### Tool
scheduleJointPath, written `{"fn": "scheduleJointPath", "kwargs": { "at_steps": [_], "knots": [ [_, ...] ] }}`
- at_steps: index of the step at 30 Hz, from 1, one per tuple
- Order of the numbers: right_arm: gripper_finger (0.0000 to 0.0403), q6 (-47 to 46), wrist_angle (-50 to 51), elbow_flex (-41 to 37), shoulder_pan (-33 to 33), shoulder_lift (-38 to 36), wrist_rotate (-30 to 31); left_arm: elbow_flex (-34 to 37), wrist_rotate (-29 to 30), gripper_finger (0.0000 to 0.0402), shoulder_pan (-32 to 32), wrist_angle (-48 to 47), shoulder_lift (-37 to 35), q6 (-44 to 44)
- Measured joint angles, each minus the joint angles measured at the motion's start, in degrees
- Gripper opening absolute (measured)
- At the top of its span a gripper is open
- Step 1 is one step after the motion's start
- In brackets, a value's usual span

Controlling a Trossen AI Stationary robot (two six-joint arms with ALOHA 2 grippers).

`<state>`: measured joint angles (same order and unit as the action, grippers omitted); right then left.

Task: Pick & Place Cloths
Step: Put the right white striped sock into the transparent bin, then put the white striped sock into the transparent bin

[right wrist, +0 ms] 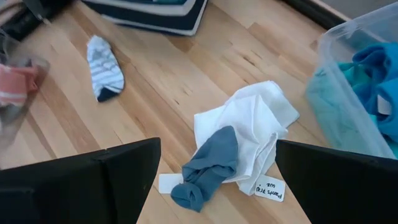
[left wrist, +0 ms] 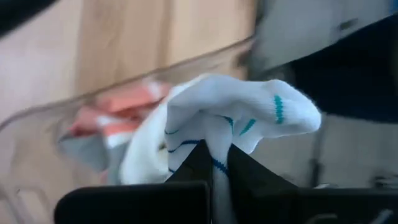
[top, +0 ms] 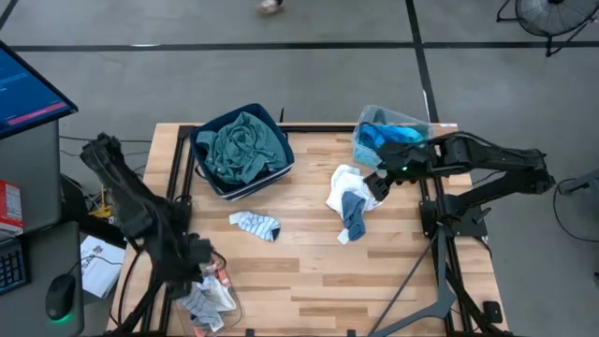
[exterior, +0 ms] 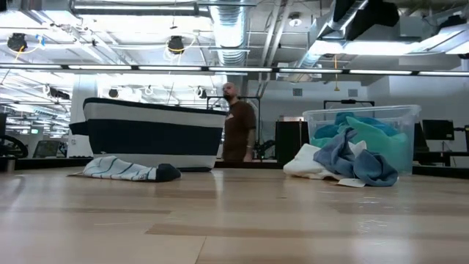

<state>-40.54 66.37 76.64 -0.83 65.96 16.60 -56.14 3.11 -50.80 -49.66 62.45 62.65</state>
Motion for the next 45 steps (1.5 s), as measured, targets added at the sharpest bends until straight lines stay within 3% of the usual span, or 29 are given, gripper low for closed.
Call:
{"fn": "scheduleJointPath", "kwargs": {
  "at_steps": [12,15,19,27,31,34,37,40,42,45],
  "knots": [
    [0.0311,0.2,-0.1,0.0,-1.1,4.5,0.0,0.0,0.4,0.0008,-3.7,-4.3,21.4,3.7],
    [0.0311,0.3,-0.1,0.0,-1.1,4.4,0.0,0.0,-3.8,0.0031,-3.6,-4.2,23.9,2.4],
    [0.0311,0.4,-0.1,0.0,-1.1,4.4,0.0,0.0,-7.4,0.0084,-3.5,-3.8,23.1,3.1],
    [0.0311,0.6,-0.1,0.0,-1.1,4.4,0.0,0.0,-7.6,0.0236,-1.5,-3.2,12.3,5.6],
    [0.0311,0.6,-0.1,0.0,-1.1,4.4,0.0,0.0,-7.3,0.0288,1.8,1.2,6.2,6.8],
    [0.0311,0.6,-0.1,0.0,-1.1,4.4,0.0,0.0,-0.5,0.0301,5.4,8.7,1.9,4.1],
    [0.0311,0.6,-0.1,0.0,-1.1,4.4,0.0,-0.1,16.1,0.03,9.9,15.9,-0.9,-2.7],
    [0.0311,0.6,-0.1,0.0,-1.1,4.4,0.0,-0.1,30.8,0.0297,16.0,16.5,-1.3,-8.3],
    [0.0311,0.6,-0.1,0.0,-1.1,4.4,0.0,-0.1,34.2,0.0297,21.1,16.3,0.1,-11.6],
    [0.0311,0.6,-0.1,0.0,-1.1,4.4,-0.1,-0.1,32.8,0.0297,28.7,16.6,4.3,-15.0]
  ]
}}
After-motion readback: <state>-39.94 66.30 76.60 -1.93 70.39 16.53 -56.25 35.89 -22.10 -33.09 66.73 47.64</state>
